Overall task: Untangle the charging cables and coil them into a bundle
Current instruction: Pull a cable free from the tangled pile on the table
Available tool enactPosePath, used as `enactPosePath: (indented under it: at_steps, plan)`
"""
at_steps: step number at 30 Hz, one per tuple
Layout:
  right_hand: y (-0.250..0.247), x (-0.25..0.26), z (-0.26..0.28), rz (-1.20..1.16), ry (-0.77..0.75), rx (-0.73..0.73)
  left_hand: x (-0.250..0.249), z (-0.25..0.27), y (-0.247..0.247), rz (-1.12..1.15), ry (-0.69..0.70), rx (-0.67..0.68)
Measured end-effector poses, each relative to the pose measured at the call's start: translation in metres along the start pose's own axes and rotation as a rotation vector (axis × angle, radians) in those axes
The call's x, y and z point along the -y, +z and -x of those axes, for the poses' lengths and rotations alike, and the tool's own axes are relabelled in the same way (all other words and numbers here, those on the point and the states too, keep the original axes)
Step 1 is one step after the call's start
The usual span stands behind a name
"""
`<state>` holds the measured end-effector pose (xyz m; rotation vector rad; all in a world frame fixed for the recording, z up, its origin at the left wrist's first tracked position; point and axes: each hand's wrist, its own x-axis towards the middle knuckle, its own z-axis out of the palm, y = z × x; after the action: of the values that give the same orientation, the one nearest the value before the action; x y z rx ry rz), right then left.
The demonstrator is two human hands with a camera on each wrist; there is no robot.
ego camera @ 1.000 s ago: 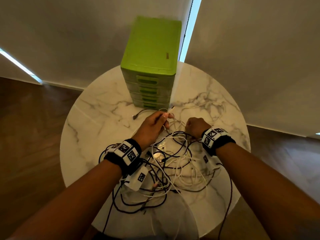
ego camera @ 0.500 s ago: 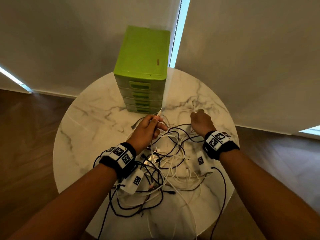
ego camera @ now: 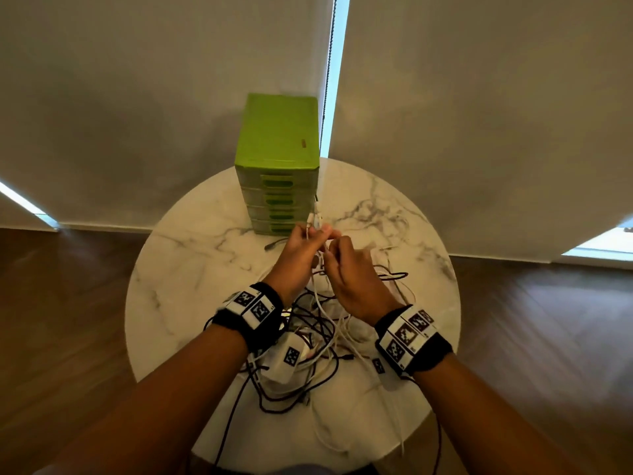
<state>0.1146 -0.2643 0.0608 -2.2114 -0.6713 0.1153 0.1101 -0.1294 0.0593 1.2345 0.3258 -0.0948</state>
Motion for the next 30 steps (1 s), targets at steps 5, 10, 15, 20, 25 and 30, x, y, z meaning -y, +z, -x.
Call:
enactPosePath:
  at_steps: [5,10,15,20,25,30]
  plan:
    - [0.018,0.015,0.017,-0.102,0.041,-0.008,-0.002,0.022,-0.01,-0.173,0.024,-0.016]
    - [0.025,0.016,0.022,-0.155,0.099,0.016,-0.009,0.036,-0.023,-0.206,0.213,-0.084]
    - [0.033,-0.009,0.016,0.055,0.027,0.189,-0.039,0.035,-0.033,0.037,0.317,-0.062]
    - [0.017,-0.043,0.0,0.137,0.148,0.329,-0.083,0.037,-0.061,0.062,0.434,-0.112]
    - [-0.005,-0.073,-0.006,0.345,0.247,0.278,-0.125,0.04,-0.092,0.15,0.542,-0.219]
    - [-0.018,-0.042,-0.023,0.087,0.182,0.024,-0.081,0.041,-0.093,-0.295,0.291,-0.176]
